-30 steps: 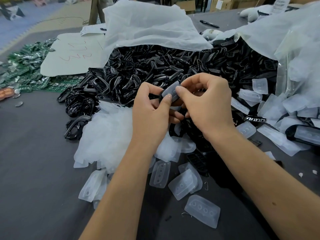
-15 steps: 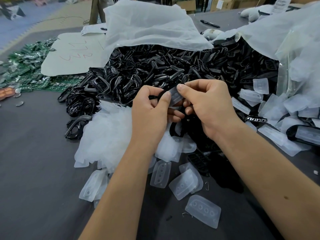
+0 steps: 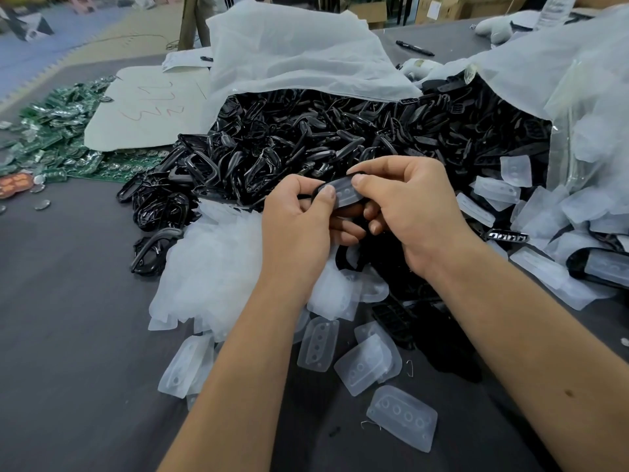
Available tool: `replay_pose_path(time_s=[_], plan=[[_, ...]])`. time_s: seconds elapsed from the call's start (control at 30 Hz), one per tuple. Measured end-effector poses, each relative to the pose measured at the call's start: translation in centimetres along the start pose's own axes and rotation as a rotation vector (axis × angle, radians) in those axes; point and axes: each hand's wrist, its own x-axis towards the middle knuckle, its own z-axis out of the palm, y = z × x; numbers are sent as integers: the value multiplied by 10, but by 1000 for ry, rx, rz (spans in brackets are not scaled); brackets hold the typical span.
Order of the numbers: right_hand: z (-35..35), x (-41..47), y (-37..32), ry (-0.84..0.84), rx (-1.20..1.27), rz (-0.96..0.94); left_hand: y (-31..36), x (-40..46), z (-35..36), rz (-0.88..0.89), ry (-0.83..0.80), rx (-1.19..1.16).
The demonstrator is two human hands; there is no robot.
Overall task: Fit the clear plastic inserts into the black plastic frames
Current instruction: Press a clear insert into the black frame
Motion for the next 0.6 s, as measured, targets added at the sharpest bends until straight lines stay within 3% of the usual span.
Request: replay_pose_path(time_s=[0.6], plan=[[1,-2,-5,-50,12,-50,11,-6,0,-106,39,-189]])
